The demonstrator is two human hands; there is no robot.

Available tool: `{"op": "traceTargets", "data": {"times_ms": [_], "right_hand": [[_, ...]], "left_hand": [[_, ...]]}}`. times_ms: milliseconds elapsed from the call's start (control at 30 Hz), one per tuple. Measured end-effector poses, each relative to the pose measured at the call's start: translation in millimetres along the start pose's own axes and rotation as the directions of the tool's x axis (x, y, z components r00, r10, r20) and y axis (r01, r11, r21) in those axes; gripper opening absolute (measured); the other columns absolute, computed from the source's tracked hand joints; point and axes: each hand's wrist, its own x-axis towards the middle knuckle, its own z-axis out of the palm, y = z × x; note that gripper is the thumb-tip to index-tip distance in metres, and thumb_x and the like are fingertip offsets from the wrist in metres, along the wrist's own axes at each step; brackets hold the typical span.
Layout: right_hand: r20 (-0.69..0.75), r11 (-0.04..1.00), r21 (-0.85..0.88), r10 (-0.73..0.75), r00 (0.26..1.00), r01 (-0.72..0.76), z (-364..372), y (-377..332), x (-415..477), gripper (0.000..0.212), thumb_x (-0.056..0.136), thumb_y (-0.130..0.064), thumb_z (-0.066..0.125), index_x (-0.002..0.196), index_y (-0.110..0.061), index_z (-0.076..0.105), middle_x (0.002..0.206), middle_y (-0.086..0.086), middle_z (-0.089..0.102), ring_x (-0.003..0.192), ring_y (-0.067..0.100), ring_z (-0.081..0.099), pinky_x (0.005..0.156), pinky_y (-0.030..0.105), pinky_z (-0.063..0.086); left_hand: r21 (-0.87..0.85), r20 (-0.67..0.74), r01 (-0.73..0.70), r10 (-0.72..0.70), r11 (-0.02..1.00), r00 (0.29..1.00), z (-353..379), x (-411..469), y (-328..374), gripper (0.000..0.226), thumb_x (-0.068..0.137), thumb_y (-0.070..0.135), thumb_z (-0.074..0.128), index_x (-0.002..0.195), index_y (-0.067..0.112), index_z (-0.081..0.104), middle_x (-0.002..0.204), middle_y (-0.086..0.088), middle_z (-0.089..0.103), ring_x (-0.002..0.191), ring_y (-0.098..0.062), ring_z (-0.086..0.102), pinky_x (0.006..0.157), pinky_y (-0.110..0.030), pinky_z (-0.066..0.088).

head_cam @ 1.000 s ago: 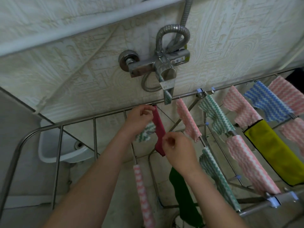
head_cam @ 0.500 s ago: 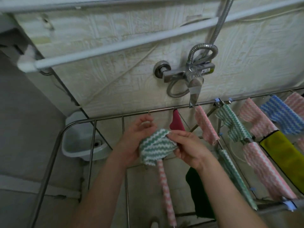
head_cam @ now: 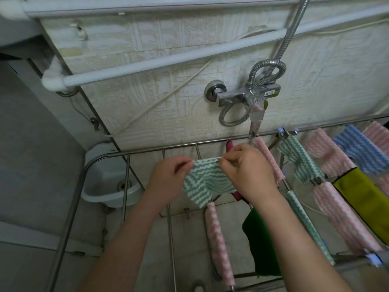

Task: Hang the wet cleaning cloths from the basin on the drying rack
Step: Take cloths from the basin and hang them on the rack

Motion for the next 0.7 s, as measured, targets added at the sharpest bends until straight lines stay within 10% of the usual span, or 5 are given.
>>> {"op": "traceTargets", "data": {"times_ms": [167, 333, 533, 700], "right_hand": [[0.238, 0.796, 0.564, 0.1, 0.966, -0.221, -11.2, -9.2, 4.8, 0.017, 0.094, -0.014, 0.058, 0.084, -0.008, 0.071, 0.076, -0.001, 0.067, 0.062, 0.004, 0.065, 0.053, 0.024, 0.056], [0.374, 0.557, 0.729, 0.163, 0.913, -0.398, -11.7, 2.9, 17.2, 0.023, 0.095, -0.018, 0.057, 0.084, -0.002, 0.067, 0.076, 0.008, 0.071, 0.064, 0.013, 0.067, 0.055, 0.018, 0.057], [0.621, 0.833, 0.372, 0.104, 0.777, -0.409, -4.8, 26.7, 41.4, 0.021, 0.086, -0.01, 0.069, 0.106, -0.002, 0.067, 0.101, 0.017, 0.069, 0.079, 0.017, 0.068, 0.067, 0.023, 0.059], [0.251, 0.933, 0.298, 0.129, 0.959, -0.204, 7.7, 24.4, 69.8, 0.02, 0.094, -0.022, 0.06, 0.093, -0.006, 0.072, 0.089, 0.01, 0.072, 0.081, 0.015, 0.063, 0.072, 0.013, 0.047]], "left_hand": [[0.201, 0.16, -0.191, 0.16, 0.961, 0.974, -8.5, 0.8, 6.4, 0.015, 0.089, 0.01, 0.053, 0.093, 0.022, 0.061, 0.07, 0.01, 0.06, 0.061, -0.003, 0.054, 0.055, -0.016, 0.042], [0.275, 0.197, -0.099, 0.044, 0.956, 0.979, -13.6, 5.2, -6.6, 0.021, 0.086, 0.005, 0.046, 0.082, 0.024, 0.054, 0.066, 0.007, 0.056, 0.056, -0.006, 0.047, 0.054, -0.021, 0.036], [-0.151, 0.141, 0.348, -0.328, 0.925, 0.934, -8.6, 16.3, -30.2, 0.035, 0.091, 0.001, 0.039, 0.076, 0.016, 0.067, 0.076, 0.0, 0.066, 0.072, -0.012, 0.058, 0.069, -0.029, 0.047], [-0.047, -0.194, 0.226, -0.231, 0.973, 0.953, -9.0, 50.9, -25.3, 0.027, 0.093, 0.01, 0.047, 0.097, 0.024, 0.07, 0.087, 0.01, 0.066, 0.071, -0.006, 0.057, 0.06, -0.019, 0.042]]}}
